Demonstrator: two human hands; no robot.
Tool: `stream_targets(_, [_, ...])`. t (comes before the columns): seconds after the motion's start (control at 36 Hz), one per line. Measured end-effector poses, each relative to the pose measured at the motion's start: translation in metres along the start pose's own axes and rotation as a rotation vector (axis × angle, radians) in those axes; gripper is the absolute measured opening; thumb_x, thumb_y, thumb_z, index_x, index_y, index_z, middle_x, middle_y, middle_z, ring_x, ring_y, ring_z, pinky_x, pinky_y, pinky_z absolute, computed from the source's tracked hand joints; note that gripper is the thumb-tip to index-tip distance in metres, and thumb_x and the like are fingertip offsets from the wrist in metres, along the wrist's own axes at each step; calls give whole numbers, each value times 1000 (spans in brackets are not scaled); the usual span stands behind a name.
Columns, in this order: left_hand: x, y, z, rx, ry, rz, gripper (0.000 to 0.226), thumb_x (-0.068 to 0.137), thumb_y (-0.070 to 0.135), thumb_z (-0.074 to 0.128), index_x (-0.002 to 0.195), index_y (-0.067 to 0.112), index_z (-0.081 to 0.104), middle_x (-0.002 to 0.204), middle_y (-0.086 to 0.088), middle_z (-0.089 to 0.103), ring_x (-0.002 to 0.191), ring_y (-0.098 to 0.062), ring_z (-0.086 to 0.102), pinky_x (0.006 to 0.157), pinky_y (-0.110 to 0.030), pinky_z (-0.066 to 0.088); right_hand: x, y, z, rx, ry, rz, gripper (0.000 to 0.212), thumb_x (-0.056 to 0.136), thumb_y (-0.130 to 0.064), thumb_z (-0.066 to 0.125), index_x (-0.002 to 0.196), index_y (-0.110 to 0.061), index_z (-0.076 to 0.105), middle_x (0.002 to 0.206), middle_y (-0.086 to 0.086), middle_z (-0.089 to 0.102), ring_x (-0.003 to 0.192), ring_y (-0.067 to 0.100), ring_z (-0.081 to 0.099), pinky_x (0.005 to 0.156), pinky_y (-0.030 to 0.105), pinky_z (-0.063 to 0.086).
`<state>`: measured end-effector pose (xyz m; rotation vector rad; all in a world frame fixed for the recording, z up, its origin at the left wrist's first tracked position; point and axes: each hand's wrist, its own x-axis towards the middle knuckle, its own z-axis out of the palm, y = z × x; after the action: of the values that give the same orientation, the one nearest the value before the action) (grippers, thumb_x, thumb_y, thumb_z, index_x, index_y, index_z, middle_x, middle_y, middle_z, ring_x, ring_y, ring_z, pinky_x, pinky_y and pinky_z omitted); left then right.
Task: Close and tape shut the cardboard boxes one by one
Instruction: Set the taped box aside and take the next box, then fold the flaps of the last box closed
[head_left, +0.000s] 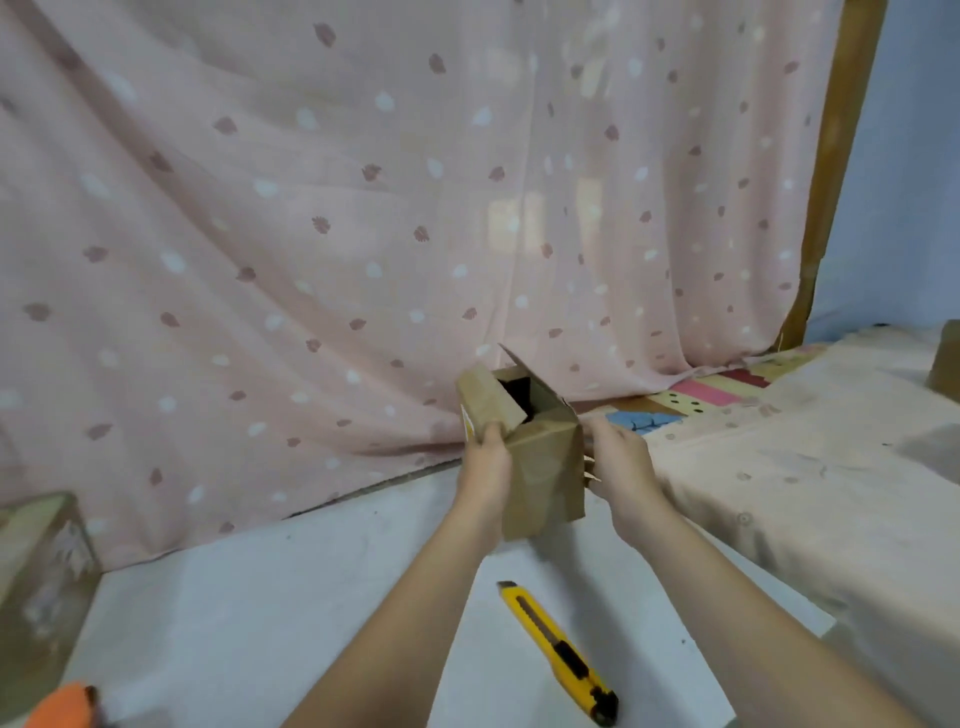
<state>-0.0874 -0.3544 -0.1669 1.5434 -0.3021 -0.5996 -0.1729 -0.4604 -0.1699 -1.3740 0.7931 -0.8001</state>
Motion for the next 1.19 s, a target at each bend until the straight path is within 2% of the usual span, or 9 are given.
stream_targets(0.11, [-21,10,-58,43,47,89,43,98,52,38,126,22,55,114,-5,63,102,-24,59,89,-39,49,-39,-20,30,16,-111,44,27,93,-40,50,95,-18,66,84,3,70,72,23,60,73,36,52])
stream_targets(0.22, [-46,17,-108,144,45,77,37,97,41,48,120,15,59,95,-5,64,78,-20,60,60,-27,46,-54,-10,63,-117,-164,118,68,66,-69,44,114,-26,65,108,6,69,97,31,65,85,50,58])
stream_targets(0.33, [-75,22,-146,250,64,101,26,100,35,44,106,15,59,81,-3,61,65,-16,57,49,-22,41,-97,-13,96,-123,-245,197,42,83,-53,47,101,-20,66,101,11,71,94,33,67,73,50,62])
stream_targets(0.56, [-109,21,-202,374,83,-52,60,87,64,47,121,16,54,106,-7,63,92,-31,62,90,-42,53,-157,-26,121,-215,-383,186,30,91,-29,53,106,-11,71,92,11,71,82,30,69,57,43,61])
stream_targets(0.67, [-122,12,-216,458,13,-104,85,71,72,58,131,13,44,114,-9,62,89,-32,67,79,-44,59,-166,-27,123,-365,-429,186,29,90,-26,55,109,-10,69,95,13,69,91,34,71,71,55,61])
stream_targets(0.92, [-133,3,-228,667,-100,-17,22,91,36,58,104,19,62,93,-3,70,75,-17,66,75,-33,60,-176,-40,118,-1027,-597,181,40,99,-35,43,117,-3,57,105,12,67,93,32,72,81,40,58])
stream_targets(1.0, [-132,4,-234,705,-115,76,31,90,38,62,121,43,57,96,5,70,83,-14,66,76,-29,57,-170,-46,116,-1339,-555,-66,45,90,-44,45,125,-16,55,119,7,63,98,30,64,89,42,54])
stream_targets(1.08, [-125,4,-244,820,-73,206,44,90,46,64,134,44,56,103,6,68,94,-14,66,91,-29,53,-160,-50,112,-1337,-434,-389,39,93,-26,51,129,-13,46,122,12,57,107,34,58,81,38,50])
stream_targets(1.19, [-114,6,-261,864,-180,288,37,95,23,60,111,56,66,125,17,63,115,-9,60,103,-29,49,-151,-55,110,-1292,-516,-530,61,88,-3,41,142,-31,42,131,8,47,111,32,55,86,42,53])
